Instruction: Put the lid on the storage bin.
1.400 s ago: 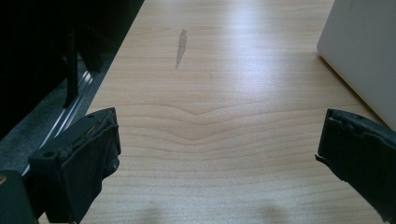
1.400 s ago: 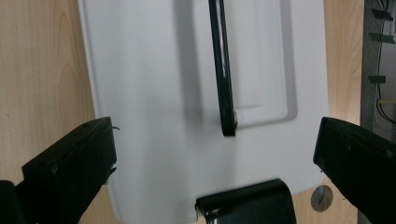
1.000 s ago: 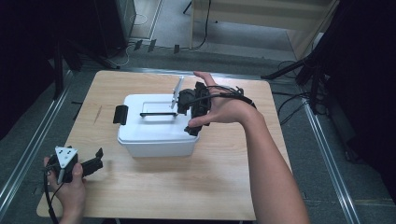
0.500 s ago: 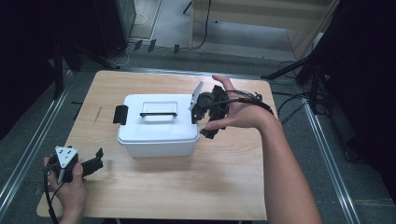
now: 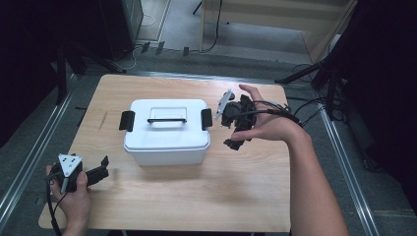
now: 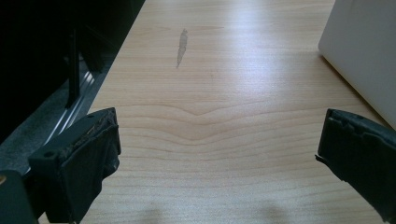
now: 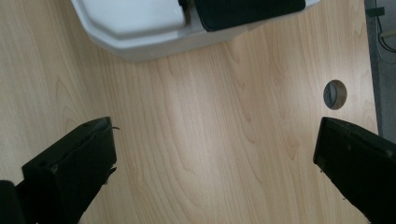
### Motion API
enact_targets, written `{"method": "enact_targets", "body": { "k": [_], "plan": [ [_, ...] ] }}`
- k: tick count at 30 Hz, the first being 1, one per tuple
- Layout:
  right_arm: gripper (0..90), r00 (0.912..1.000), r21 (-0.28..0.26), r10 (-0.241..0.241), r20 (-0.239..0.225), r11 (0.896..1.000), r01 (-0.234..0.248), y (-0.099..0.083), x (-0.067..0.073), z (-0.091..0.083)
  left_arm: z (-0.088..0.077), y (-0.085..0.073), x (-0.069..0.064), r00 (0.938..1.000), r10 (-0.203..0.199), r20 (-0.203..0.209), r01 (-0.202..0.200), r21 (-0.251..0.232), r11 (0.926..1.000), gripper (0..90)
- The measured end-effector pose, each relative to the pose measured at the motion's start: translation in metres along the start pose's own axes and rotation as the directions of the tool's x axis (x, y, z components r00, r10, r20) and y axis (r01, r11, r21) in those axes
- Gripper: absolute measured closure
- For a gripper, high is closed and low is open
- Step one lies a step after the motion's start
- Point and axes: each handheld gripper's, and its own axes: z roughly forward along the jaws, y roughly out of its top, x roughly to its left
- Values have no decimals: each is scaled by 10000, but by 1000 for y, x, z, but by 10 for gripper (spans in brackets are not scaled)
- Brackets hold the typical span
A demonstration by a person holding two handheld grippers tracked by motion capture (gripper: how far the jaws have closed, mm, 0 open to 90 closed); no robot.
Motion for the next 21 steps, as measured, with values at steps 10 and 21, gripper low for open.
{"method": "enact_targets", "body": {
  "k": [10,21],
  "plan": [
    [0,9996,140,287,37,9995,-287,-22,0,3,0,0,0,10000,27,6,-27,24,10000,0],
    [0,9978,285,657,48,9974,-659,-49,3,10,0,0,0,10000,39,4,-39,30,10000,0]
  ]
}}
